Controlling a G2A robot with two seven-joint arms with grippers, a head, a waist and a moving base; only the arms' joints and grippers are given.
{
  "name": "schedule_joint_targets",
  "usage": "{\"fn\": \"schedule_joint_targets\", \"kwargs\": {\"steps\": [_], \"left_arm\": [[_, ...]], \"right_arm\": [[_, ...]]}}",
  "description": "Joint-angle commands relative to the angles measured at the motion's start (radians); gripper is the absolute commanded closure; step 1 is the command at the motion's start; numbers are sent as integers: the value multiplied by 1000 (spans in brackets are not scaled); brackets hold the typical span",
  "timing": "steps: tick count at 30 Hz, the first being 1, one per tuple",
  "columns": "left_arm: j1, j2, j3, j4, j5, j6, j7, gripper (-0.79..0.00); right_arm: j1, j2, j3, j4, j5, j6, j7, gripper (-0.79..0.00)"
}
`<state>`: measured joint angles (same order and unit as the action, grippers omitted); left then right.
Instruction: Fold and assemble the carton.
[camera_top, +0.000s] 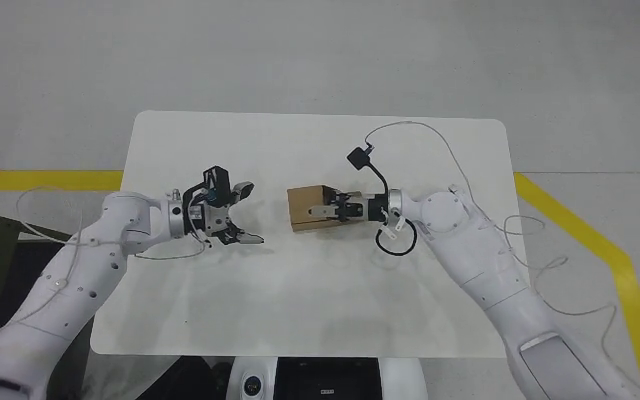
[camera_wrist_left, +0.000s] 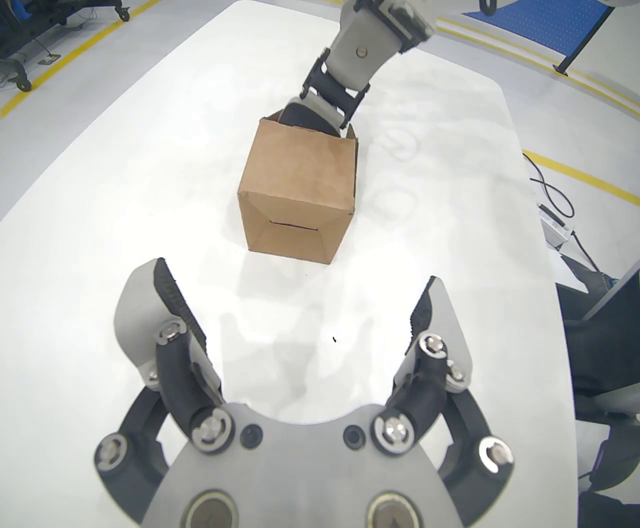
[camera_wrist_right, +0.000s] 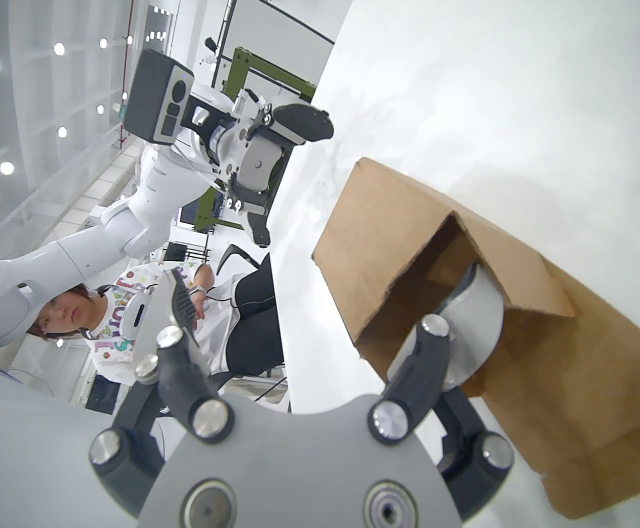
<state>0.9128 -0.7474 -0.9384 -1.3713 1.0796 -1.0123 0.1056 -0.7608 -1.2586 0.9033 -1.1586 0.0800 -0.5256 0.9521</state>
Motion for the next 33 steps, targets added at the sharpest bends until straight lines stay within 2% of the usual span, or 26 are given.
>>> {"fn": "schedule_joint_targets", "kwargs": {"steps": [1, 6, 12, 13, 14, 15, 23, 31, 33], "left_arm": [[-10, -5, 23, 20, 46, 0, 61, -785], [-51, -25, 71, 71, 85, 0, 137, -785], [-82, -60, 112, 92, 60, 46, 121, -785], [-84, -66, 117, 90, 54, 59, 117, -785], [-86, -71, 121, 87, 48, 72, 113, -785], [-87, -75, 125, 84, 43, 83, 109, -785], [-79, -97, 135, 60, 34, 132, 83, -785], [-77, -98, 135, 59, 35, 133, 82, -785], [-75, -99, 134, 59, 33, 139, 80, -785]], "right_arm": [[-18, 11, 26, -35, -16, 9, 2, -785], [-61, 37, 87, -120, -51, 21, 35, -785], [-100, 63, 150, -189, -99, -3, 63, -785], [-107, 67, 158, -196, -103, -8, 72, -628], [-113, 71, 167, -204, -109, -12, 78, -222], [-119, 75, 175, -211, -116, -19, 80, -15], [-137, 86, 198, -226, -144, -30, 87, 0], [-140, 86, 197, -226, -144, -26, 83, 0], [-150, 88, 195, -233, -151, 11, 80, 0]]}}
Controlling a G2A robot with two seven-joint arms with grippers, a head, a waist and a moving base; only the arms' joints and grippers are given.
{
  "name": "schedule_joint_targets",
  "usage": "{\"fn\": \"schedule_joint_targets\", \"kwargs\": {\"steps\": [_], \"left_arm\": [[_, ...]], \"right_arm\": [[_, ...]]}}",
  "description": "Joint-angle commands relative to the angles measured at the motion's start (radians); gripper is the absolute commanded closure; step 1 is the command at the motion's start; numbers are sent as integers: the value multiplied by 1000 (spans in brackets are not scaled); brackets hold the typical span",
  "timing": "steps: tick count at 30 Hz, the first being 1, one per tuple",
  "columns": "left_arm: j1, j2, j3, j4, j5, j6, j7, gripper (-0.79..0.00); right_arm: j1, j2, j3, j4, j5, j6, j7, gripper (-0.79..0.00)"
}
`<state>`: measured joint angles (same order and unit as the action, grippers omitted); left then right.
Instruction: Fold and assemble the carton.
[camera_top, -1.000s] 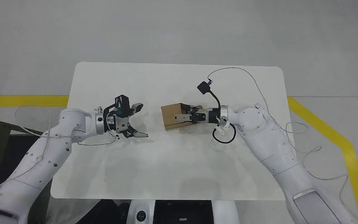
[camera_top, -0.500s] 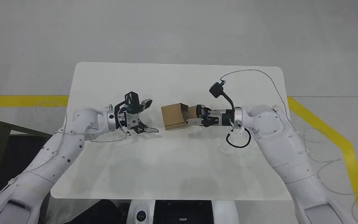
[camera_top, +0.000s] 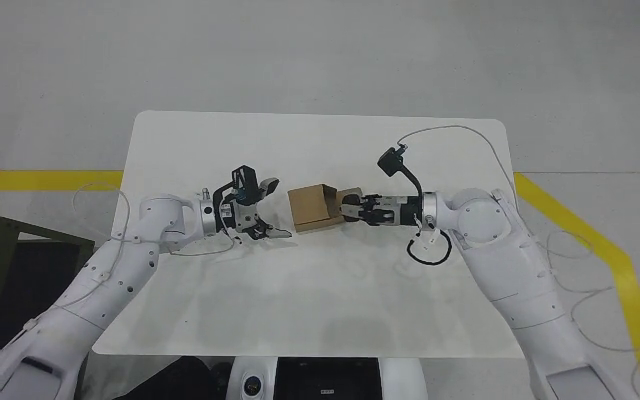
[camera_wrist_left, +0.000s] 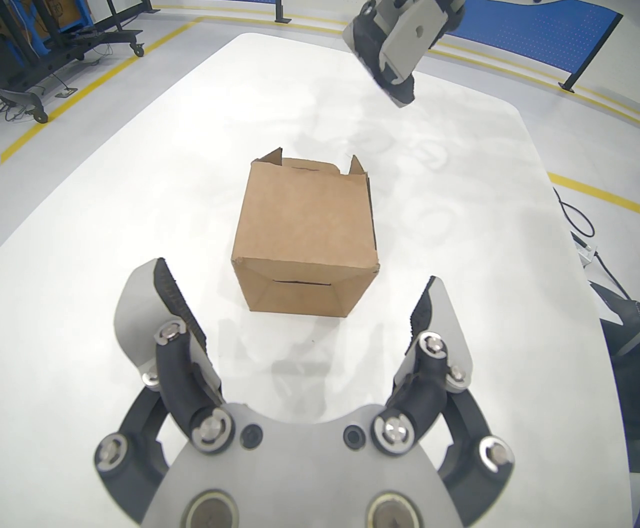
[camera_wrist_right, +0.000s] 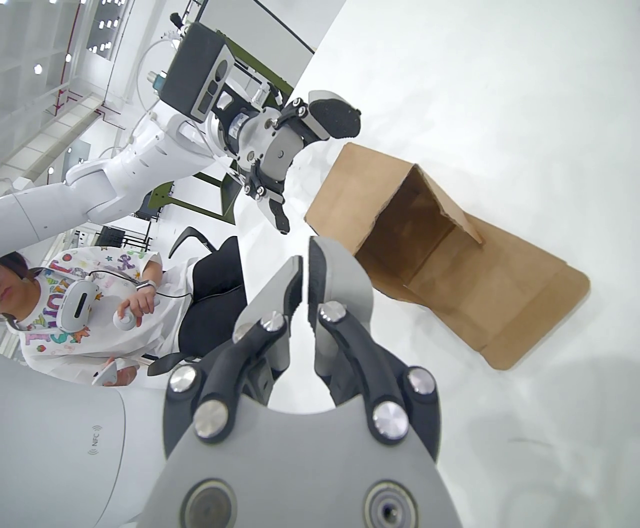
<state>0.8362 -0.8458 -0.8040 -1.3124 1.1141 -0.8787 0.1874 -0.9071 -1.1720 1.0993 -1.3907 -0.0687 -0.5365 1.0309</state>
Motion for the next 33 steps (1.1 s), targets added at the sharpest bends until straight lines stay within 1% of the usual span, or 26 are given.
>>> {"fn": "schedule_joint_targets", "kwargs": {"steps": [1, 3, 6, 13, 23, 28, 33], "left_arm": [[10, -1, -3, -3, -9, 19, -10, -785], [16, -2, -11, -10, -24, 27, -33, -785], [21, -5, -16, -14, -32, 30, -62, -785], [13, -24, -6, -6, -48, 46, -94, -785], [-17, -65, 33, 31, -46, 69, -102, -785], [-32, -83, 47, 52, -35, 49, -88, -785], [-40, -92, 47, 71, -18, 16, -75, -785]], "right_arm": [[-7, 2, -1, 1, 5, 52, 12, 0], [-11, 5, -5, 5, 25, 112, 48, 0], [-22, 8, -12, 10, 18, 179, 68, 0], [-37, 10, -16, 45, -7, 278, 5, 0], [19, -16, -98, 112, 39, 272, -21, 0], [55, -35, -153, 151, 65, 243, -19, 0], [87, -52, -197, 186, 83, 218, -26, 0]]}}
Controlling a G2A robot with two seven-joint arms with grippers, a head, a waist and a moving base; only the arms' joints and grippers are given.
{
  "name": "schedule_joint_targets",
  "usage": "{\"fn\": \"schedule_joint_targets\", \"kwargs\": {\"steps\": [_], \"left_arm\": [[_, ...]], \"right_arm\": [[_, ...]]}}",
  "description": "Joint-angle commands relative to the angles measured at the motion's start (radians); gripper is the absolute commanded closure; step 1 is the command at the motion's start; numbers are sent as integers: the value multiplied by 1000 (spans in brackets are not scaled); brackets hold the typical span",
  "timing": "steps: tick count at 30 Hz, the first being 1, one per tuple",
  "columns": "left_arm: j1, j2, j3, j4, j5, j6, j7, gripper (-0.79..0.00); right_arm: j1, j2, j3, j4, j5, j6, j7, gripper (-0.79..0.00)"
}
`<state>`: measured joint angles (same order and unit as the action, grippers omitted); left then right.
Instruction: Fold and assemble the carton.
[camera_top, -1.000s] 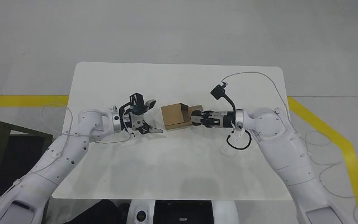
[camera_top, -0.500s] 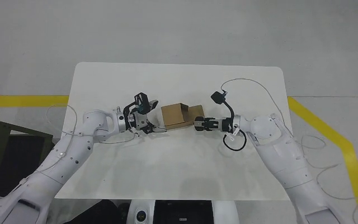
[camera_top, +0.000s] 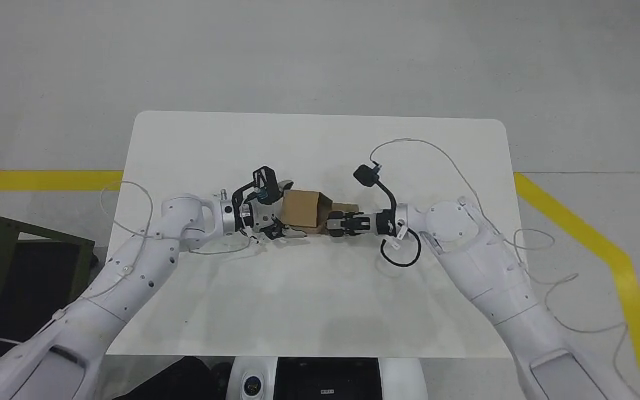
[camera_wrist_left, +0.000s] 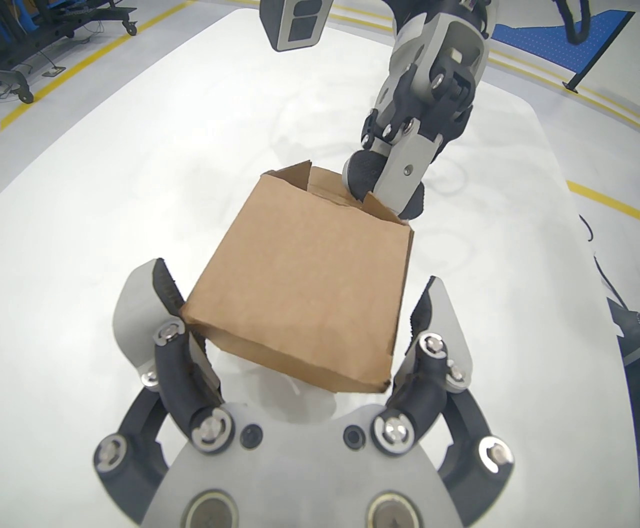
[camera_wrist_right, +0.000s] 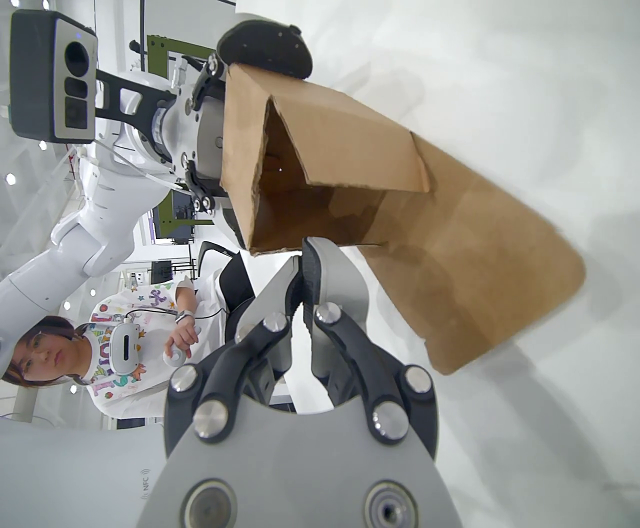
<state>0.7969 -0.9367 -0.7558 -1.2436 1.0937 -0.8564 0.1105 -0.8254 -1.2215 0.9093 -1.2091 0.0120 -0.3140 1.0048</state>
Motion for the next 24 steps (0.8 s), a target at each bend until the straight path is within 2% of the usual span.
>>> {"fn": "schedule_joint_targets", "kwargs": {"steps": [1, 15, 19, 24], "left_arm": [[-1, -2, -3, 4, 6, -13, 5, -785], [22, -8, -37, -2, 24, -48, 3, -785], [29, -8, -50, -2, 16, -55, -2, -785], [38, -8, -67, -6, 9, -65, -12, -785]], "right_arm": [[10, -6, -15, 11, 7, -10, -2, 0], [49, -44, -89, 79, 50, -57, -34, 0], [35, -31, -50, 66, 49, -54, -27, 0], [1, 2, 28, 13, 2, 11, -4, 0]]}}
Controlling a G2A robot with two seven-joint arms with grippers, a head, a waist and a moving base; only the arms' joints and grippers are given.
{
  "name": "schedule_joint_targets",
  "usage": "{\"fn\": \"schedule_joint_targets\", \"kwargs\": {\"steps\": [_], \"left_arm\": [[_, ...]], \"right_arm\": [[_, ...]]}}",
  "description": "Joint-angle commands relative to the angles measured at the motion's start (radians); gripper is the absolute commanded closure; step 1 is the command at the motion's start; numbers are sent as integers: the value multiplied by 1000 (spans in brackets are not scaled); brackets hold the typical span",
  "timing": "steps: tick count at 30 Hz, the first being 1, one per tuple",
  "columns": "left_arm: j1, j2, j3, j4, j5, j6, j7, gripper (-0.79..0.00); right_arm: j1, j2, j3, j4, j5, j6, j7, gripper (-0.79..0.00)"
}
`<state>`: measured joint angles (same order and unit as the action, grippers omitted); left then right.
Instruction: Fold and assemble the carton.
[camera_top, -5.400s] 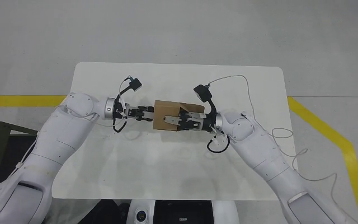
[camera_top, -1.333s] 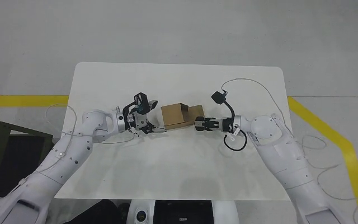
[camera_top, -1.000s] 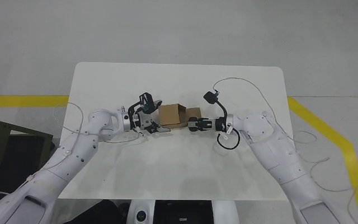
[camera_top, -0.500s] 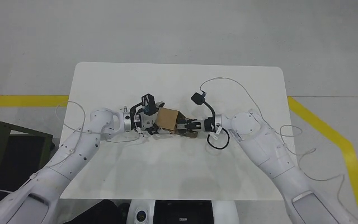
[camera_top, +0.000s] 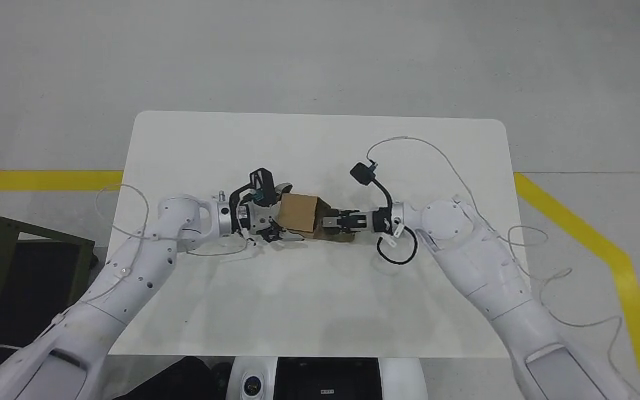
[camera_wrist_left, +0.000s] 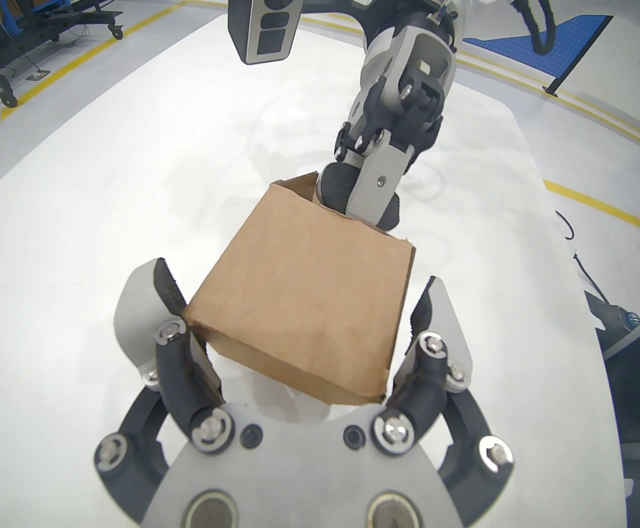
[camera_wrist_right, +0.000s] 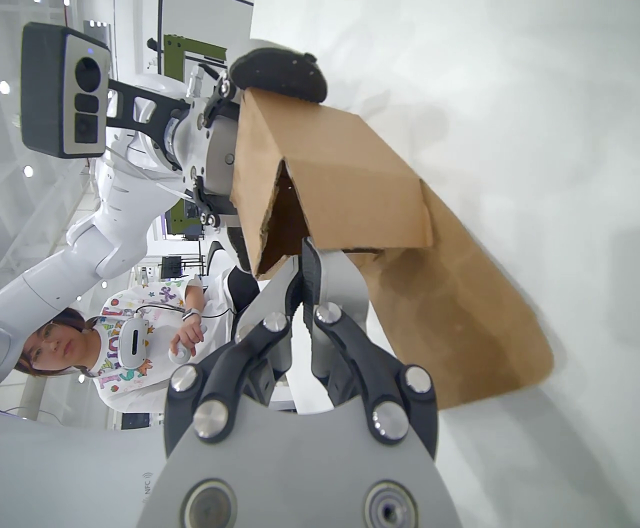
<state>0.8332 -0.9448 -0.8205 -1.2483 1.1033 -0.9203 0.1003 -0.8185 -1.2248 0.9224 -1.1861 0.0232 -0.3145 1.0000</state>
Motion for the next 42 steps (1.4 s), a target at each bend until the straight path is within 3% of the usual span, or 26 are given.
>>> {"fn": "schedule_joint_targets", "kwargs": {"steps": [1, 7, 33, 42], "left_arm": [[3, 0, -5, -1, -2, -3, -5, -785], [11, -3, -18, -7, -5, -11, -18, -785], [34, -15, -60, -11, -10, -35, -55, -785], [41, -20, -71, -8, -16, -42, -67, -785]], "right_arm": [[-14, 11, 28, -19, -14, 21, 0, 0], [-10, 16, 43, -23, -31, 34, -7, 0], [80, -75, -145, 114, 87, -30, -31, 0], [101, -88, -149, 158, 112, -59, -14, 0]]}}
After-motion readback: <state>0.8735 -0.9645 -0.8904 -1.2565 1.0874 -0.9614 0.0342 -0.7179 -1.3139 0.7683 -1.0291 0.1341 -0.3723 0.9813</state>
